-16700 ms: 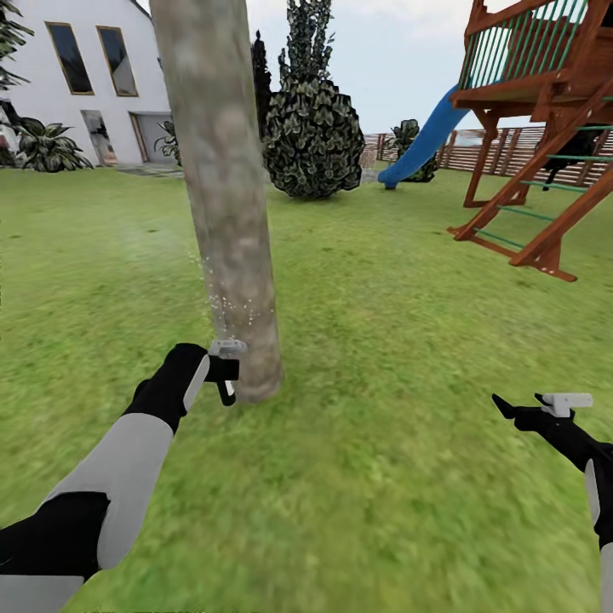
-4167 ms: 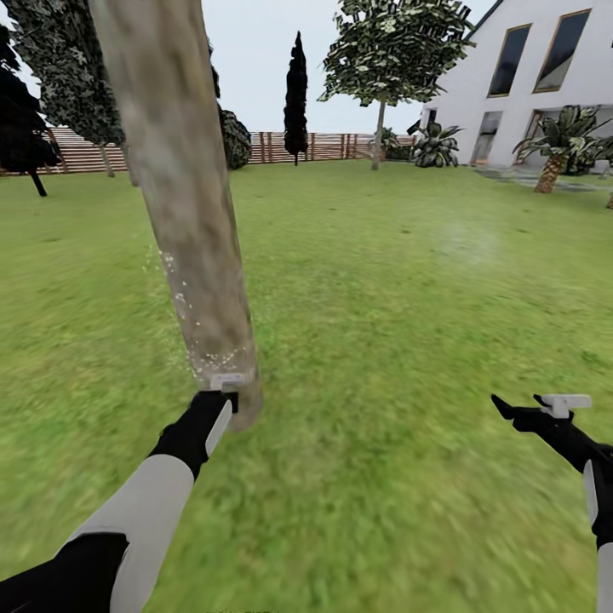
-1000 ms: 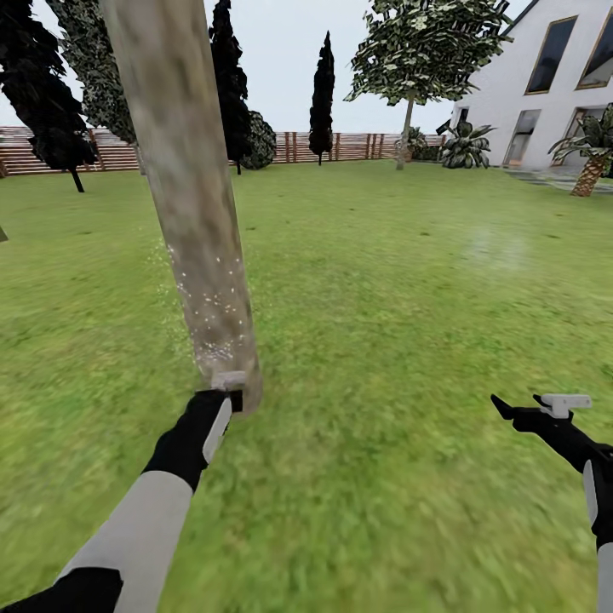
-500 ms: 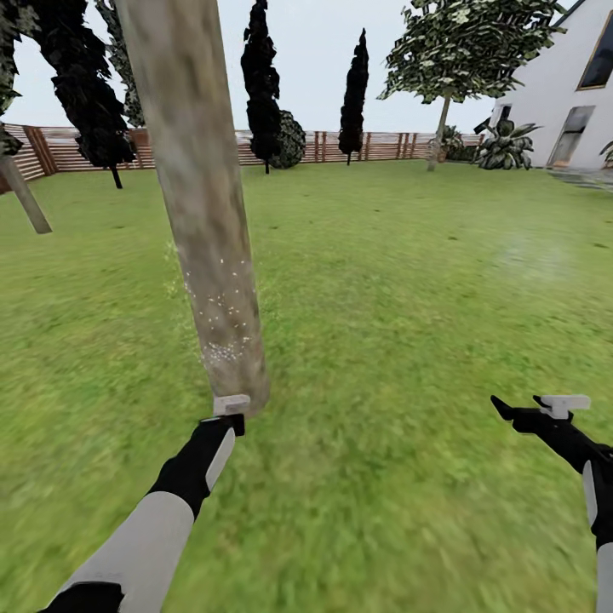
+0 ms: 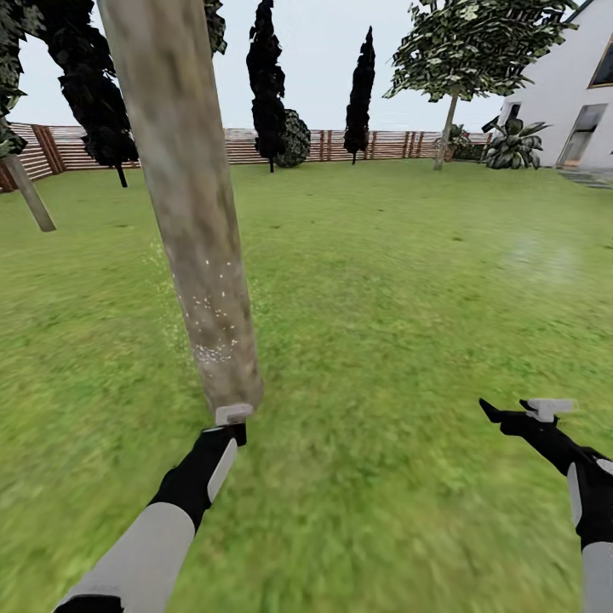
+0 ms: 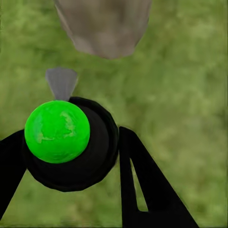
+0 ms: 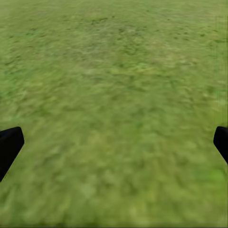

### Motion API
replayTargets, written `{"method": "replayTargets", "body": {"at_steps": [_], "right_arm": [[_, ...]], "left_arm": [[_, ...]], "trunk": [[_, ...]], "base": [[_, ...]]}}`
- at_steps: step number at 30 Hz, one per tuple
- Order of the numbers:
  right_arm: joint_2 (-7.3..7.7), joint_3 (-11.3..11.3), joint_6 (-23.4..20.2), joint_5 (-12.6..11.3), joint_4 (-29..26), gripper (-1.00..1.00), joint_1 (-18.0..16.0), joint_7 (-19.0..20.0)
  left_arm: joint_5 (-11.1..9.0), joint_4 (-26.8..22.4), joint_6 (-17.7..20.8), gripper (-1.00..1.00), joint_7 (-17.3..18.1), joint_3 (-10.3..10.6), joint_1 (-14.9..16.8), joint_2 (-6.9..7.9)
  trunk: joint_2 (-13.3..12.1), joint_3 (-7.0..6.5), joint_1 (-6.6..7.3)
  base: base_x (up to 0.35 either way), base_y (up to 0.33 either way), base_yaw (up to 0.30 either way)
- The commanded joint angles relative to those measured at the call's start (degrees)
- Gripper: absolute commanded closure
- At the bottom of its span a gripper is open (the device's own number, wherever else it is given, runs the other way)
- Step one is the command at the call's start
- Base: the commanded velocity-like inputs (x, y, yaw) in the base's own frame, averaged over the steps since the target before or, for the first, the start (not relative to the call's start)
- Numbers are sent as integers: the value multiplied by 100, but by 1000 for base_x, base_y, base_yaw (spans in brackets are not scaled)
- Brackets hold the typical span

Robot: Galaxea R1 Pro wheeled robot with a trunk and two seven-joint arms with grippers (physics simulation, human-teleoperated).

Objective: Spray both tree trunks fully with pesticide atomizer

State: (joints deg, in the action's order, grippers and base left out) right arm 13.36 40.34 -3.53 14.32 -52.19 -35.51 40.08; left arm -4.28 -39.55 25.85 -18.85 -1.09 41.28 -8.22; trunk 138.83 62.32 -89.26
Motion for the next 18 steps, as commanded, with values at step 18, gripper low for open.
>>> {"method": "replayTargets", "body": {"at_steps": [18], "right_arm": [[-220,9,-7,1,-21,-100,0,9]], "left_arm": [[9,0,-10,100,-48,12,-112,-6]], "trunk": [[0,0,0]], "base": [[74,-175,123]]}}
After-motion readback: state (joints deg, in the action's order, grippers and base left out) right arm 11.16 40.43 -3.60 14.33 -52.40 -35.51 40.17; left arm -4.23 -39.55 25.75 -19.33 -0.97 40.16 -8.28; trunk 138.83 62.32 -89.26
